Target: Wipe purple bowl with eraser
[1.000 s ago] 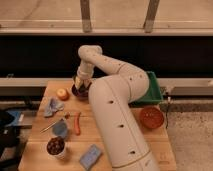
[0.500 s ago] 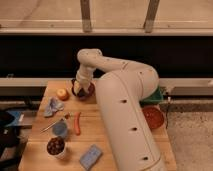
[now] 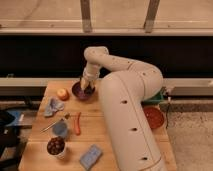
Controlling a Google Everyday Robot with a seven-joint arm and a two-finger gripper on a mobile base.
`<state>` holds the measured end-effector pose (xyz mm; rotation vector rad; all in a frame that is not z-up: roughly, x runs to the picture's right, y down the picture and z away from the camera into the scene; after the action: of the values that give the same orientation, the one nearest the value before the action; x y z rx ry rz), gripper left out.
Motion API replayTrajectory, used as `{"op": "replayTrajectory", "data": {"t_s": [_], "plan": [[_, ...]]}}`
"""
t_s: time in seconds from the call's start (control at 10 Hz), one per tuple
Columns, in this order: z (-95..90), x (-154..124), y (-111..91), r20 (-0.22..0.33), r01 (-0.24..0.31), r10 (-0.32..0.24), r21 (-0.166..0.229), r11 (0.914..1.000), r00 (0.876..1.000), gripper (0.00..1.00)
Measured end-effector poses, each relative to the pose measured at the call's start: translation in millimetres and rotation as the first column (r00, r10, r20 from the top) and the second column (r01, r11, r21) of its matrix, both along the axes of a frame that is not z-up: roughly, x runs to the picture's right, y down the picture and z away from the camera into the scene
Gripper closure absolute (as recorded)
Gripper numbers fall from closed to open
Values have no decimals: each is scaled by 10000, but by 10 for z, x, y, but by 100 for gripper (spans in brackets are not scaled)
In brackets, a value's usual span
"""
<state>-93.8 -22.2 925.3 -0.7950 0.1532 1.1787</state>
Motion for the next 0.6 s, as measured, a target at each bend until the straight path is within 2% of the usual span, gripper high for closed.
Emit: {"op": "replayTrajectory", "data": {"t_s": [0.3,0.6], "plan": [[160,-224,-150,220,69,-72,134,9999,9997,100],[76,-526,-64,766,634,-642,120,9979,9950,100]]}}
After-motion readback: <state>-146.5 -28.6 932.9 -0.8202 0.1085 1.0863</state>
